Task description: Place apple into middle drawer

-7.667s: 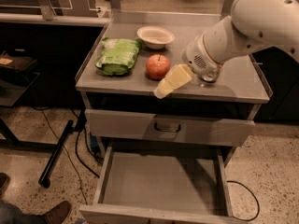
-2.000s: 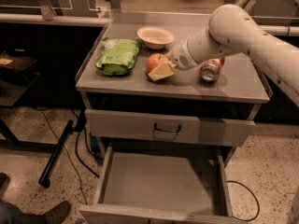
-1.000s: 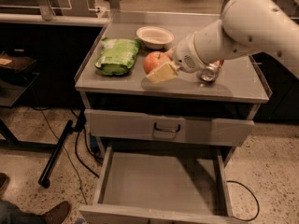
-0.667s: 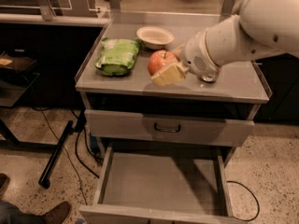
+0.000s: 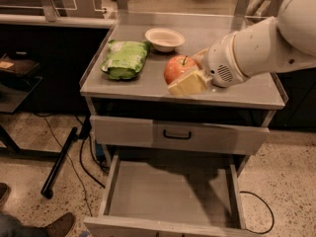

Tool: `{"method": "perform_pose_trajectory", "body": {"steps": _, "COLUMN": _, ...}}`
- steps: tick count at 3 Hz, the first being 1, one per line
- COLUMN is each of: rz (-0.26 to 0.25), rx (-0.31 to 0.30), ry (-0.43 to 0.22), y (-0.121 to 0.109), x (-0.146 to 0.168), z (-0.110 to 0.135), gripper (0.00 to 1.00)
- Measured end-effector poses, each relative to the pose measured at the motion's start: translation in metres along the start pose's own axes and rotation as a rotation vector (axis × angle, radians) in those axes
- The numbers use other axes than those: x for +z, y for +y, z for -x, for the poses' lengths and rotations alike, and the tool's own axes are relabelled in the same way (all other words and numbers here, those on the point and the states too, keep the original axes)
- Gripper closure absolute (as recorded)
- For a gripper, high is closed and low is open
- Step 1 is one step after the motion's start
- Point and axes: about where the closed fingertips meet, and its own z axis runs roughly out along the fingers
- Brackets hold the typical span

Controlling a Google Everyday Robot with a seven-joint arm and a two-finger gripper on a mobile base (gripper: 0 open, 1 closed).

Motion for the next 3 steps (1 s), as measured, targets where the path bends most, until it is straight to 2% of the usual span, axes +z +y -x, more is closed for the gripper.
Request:
{"method": "perform_pose_trajectory", "body": {"steps": 1, "rz": 0.002, "rx": 0.044, "ry": -0.005, "y": 0.004, "x": -0.002, "z": -0.013, "gripper": 1.00}}
{"method": "perform_pose_trajectory", "body": {"steps": 2, "rz": 0.043, "rx": 0.198, "ry": -0.014, "y": 0.039, "x": -0.001, "z": -0.061, "gripper": 1.00}}
{"method": "perform_pose_trajectory", "body": {"steps": 3, "rz": 0.097, "rx": 0.300, "ry": -0.003, "y": 0.073, "x": 0.005, "z": -0.100, "gripper": 1.00}}
